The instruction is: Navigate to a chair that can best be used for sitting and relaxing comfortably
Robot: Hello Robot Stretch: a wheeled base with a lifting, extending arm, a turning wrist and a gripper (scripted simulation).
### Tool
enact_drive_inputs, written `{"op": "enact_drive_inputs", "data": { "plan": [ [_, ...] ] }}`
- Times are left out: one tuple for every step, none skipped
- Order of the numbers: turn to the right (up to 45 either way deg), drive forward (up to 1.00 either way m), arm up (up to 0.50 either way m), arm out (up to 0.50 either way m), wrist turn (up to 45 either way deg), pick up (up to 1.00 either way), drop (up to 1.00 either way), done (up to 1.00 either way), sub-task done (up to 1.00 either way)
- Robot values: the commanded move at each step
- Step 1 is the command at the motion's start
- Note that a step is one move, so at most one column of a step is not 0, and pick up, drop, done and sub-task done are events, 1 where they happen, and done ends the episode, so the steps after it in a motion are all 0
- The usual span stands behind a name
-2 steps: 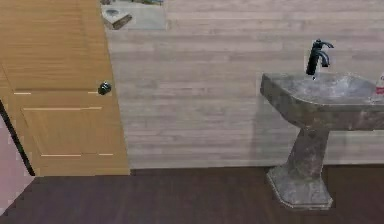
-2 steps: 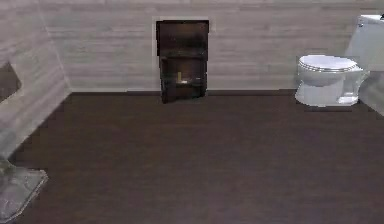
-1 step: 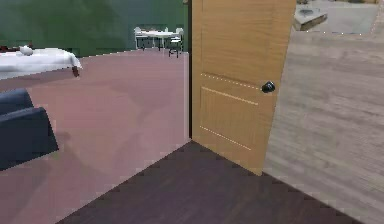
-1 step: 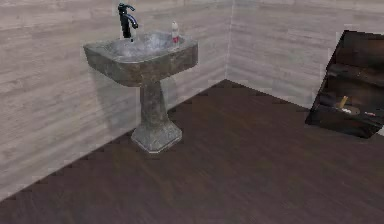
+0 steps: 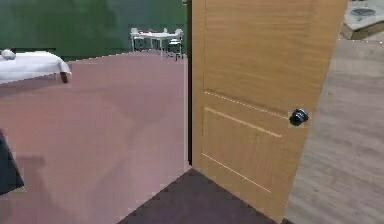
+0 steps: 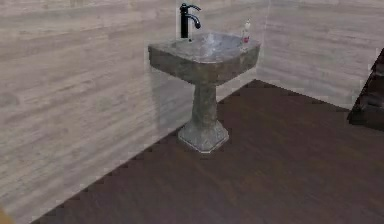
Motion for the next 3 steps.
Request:
{"op": "enact_drive_inputs", "data": {
  "plan": [
    [-18.0,0.0,0.0,0.0,0.0,0.0,0.0,0.0,0.0],
    [0.0,1.0,0.0,0.0,0.0,0.0,0.0,0.0,0.0],
    [0.0,0.8,0.0,0.0,0.0,0.0,0.0,0.0,0.0]
  ]
}}
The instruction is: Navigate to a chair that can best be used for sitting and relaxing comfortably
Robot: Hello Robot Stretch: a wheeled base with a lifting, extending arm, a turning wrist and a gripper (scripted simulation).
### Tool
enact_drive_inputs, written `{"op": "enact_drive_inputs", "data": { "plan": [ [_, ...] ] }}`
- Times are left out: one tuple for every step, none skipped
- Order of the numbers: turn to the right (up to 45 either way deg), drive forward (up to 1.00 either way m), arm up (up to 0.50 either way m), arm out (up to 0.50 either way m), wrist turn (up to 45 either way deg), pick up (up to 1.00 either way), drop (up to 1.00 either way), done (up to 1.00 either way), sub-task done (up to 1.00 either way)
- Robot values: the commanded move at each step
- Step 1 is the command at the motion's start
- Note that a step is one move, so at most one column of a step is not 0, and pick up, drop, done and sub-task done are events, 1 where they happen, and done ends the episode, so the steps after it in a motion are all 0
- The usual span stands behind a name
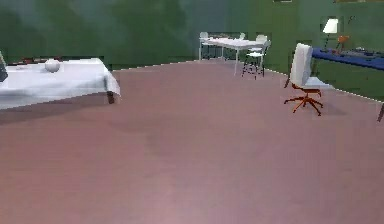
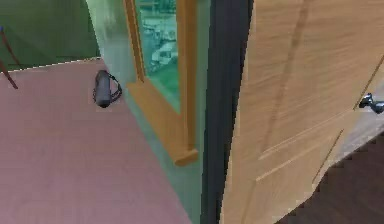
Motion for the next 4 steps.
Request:
{"op": "enact_drive_inputs", "data": {
  "plan": [
    [-36.0,0.0,0.0,0.0,0.0,0.0,0.0,0.0,0.0],
    [0.0,0.15,0.0,0.0,0.0,0.0,0.0,0.0,0.0],
    [45.0,0.0,0.0,0.0,0.0,0.0,0.0,0.0,0.0],
    [33.0,0.0,0.0,0.0,0.0,0.0,0.0,0.0,0.0]
  ]
}}
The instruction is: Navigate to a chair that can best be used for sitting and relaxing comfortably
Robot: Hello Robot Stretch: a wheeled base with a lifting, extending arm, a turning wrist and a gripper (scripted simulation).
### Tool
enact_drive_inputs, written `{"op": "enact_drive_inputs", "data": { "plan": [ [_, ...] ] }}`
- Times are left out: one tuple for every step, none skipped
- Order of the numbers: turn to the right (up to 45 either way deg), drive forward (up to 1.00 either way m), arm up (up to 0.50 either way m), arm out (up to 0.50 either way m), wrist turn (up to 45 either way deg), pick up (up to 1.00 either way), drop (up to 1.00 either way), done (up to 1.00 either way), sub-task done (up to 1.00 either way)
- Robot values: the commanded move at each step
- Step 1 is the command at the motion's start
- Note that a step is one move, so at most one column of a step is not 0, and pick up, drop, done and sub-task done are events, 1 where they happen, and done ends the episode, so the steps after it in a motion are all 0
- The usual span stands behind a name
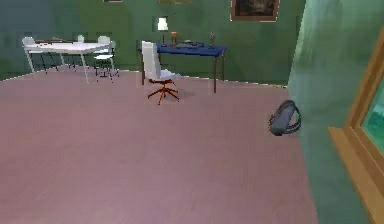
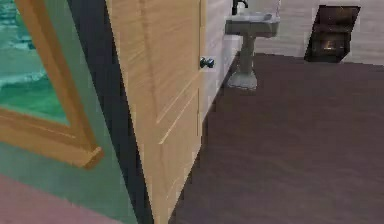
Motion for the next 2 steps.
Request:
{"op": "enact_drive_inputs", "data": {
  "plan": [
    [0.0,1.0,0.0,0.0,0.0,0.0,0.0,0.0,0.0],
    [3.0,0.0,0.0,0.0,0.0,0.0,0.0,0.0,0.0]
  ]
}}
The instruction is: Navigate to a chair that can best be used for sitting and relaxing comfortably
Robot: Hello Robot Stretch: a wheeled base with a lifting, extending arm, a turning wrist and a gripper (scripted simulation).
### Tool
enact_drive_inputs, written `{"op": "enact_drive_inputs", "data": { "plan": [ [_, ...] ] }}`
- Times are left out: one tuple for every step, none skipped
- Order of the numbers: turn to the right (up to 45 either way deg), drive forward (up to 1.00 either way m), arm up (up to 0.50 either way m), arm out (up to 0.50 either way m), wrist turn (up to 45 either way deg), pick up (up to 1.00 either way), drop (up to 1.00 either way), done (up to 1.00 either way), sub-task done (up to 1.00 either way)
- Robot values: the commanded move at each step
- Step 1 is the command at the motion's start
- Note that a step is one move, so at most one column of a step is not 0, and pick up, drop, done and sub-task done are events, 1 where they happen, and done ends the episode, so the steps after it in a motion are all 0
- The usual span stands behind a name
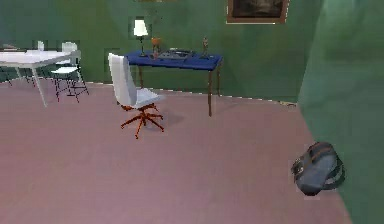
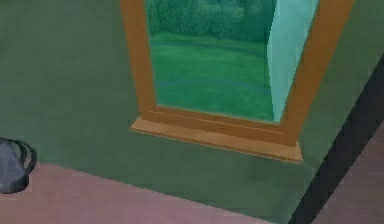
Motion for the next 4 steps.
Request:
{"op": "enact_drive_inputs", "data": {
  "plan": [
    [0.0,1.0,0.0,0.0,0.0,0.0,0.0,0.0,0.0],
    [0.0,0.7,0.0,0.0,0.0,0.0,0.0,0.0,0.0],
    [-39.0,0.0,0.0,0.0,0.0,0.0,0.0,0.0,0.0],
    [0.0,0.0,0.0,0.0,0.0,0.0,0.0,1.0,0.0]
  ]
}}
